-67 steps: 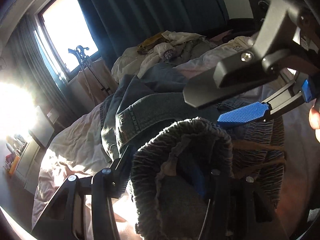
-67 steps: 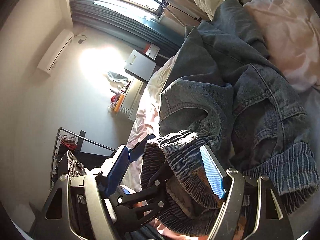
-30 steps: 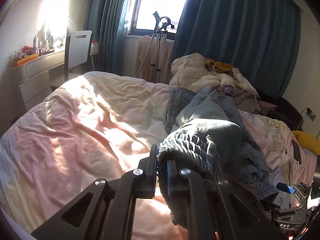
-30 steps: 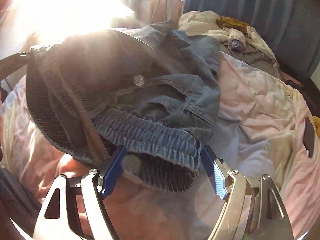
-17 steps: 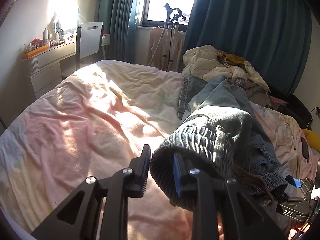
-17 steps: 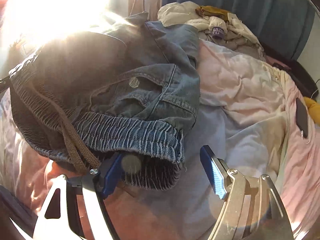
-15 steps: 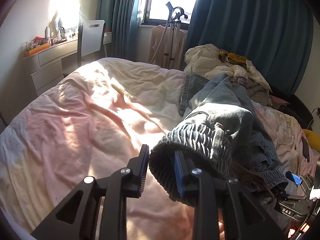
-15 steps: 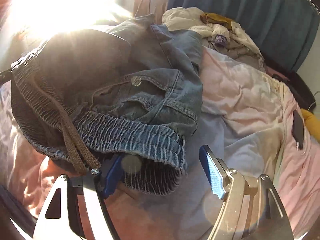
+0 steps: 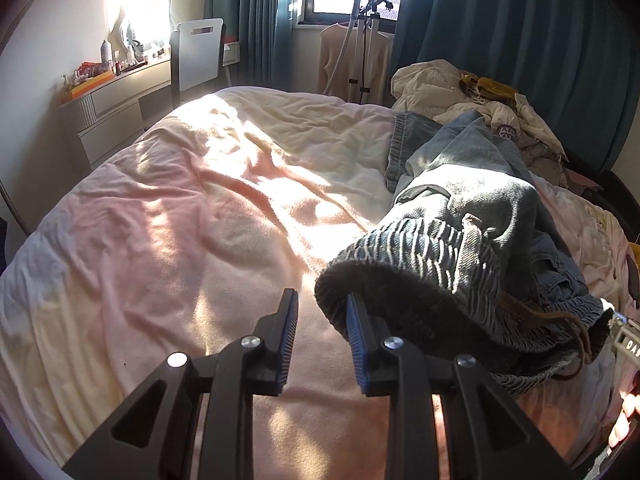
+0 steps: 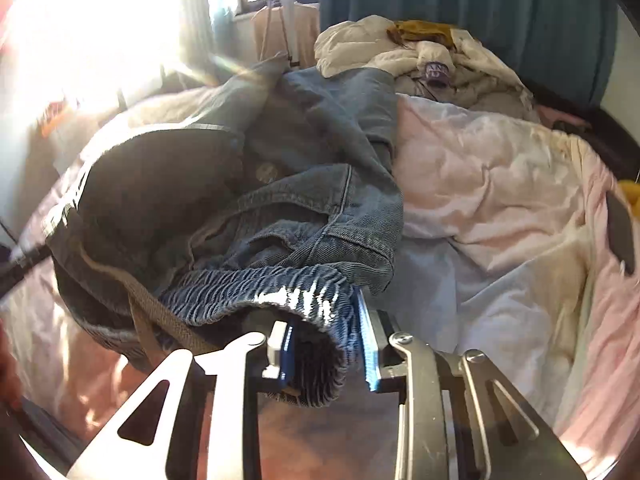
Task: Fold clothes
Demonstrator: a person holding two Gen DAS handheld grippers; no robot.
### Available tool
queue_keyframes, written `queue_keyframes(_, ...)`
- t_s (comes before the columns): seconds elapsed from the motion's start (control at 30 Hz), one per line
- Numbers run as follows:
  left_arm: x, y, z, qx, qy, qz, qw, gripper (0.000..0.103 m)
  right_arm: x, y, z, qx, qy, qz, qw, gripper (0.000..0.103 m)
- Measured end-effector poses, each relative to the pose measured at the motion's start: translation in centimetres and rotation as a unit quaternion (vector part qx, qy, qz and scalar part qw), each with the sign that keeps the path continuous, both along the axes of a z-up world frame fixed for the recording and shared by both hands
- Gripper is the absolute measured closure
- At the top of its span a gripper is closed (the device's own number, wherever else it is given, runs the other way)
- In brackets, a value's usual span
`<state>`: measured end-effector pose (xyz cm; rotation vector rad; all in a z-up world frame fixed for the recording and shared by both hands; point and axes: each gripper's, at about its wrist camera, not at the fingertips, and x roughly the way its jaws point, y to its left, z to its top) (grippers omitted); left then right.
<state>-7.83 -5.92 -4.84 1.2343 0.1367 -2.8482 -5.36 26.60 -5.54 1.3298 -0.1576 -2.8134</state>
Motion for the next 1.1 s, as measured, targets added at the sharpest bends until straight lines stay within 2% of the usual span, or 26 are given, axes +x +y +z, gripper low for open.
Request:
queue_keyframes(0.13,-0.2,0.6,-0.5,-0.011,-0.01,-0.011,0.9998,0.078,1.3,3.7,1.9,-0.119,0.042,-0.043,0.991,0.092)
queue_keyframes(0.23,-0.2,1.3,-0.7,-0.011,-0.012,-0.028,0.9995,0.077,2.0,6.1,2.6,-0.151,0.063,-0.087,0.983,0.094)
queue_keyframes(0.33,-0.2,2.3,-0.9,-0.022,-0.011,-0.046,0.9986,0.077,2.4,7.9,1.7,-0.198,0.044,-0.127,0.971,0.094)
queue_keyframes(0.43,-0.4,3.4,-1.5,-0.036,-0.019,-0.061,0.9973,0.077,1.9,8.9,0.0,-0.205,0.012,-0.14,0.969,0.094)
queue_keyframes(0.57,-0.9,4.2,-2.1,-0.049,-0.016,-0.062,0.9967,0.077,1.5,8.5,-0.3,-0.186,0.014,-0.132,0.974,0.094)
queue_keyframes(0.67,-1.6,3.2,-1.9,-0.016,-0.006,-0.029,0.9994,0.079,1.7,8.1,-0.5,-0.183,0.014,-0.124,0.975,0.094)
queue_keyframes(0.7,-1.9,2.8,-1.6,-0.008,0.003,-0.02,0.9998,0.084,1.7,8.1,-0.6,-0.187,0.014,-0.122,0.975,0.094)
queue_keyframes(0.87,-3.1,2.0,0.9,0.003,0.03,0.004,0.9995,0.094,2.4,7.5,-1.6,-0.226,-0.001,-0.111,0.968,0.094)
queue_keyframes(0.97,-3.5,1.7,4.5,0.002,0.063,0.006,0.998,0.095,3.3,7.2,-1.9,-0.256,-0.006,-0.102,0.961,0.094)
queue_keyframes(1.1,-5.0,-0.1,10.3,0.007,0.109,0.016,0.9939,0.096,4.8,5.3,-0.8,-0.301,0.009,-0.072,0.951,0.094)
